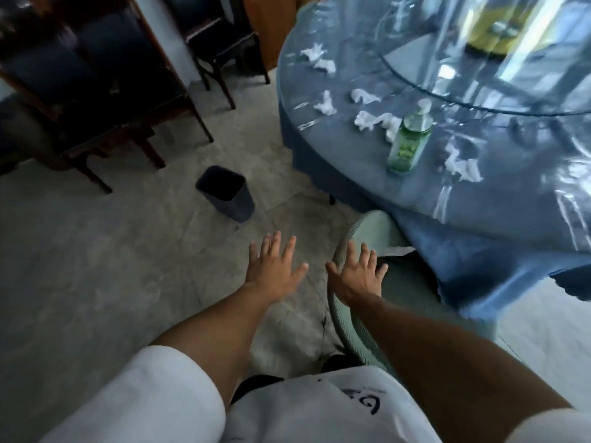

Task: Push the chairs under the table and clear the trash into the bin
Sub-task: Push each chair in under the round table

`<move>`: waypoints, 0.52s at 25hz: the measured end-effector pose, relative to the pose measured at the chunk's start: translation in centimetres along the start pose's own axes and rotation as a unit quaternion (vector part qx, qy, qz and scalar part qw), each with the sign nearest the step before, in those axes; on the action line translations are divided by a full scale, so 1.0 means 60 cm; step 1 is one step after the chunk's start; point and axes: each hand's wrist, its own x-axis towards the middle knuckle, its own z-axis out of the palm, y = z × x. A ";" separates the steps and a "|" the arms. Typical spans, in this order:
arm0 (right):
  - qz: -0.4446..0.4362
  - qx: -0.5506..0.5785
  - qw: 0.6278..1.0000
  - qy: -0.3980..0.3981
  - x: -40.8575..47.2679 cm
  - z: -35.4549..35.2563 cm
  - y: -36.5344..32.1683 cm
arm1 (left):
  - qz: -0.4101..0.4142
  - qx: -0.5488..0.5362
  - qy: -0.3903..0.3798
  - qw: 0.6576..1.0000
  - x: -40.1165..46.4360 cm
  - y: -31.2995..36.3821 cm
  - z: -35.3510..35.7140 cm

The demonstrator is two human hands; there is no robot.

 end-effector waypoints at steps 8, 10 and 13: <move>0.172 0.119 0.978 0.023 0.075 0.020 0.019 | 0.263 0.113 -0.035 0.957 0.252 0.116 -0.034; 0.216 0.162 0.962 0.029 0.094 0.034 0.006 | 0.363 0.174 -0.037 0.915 0.304 0.151 -0.037; 0.267 0.211 0.940 0.035 0.132 0.049 -0.020 | 0.493 0.240 -0.064 0.834 0.376 0.185 -0.034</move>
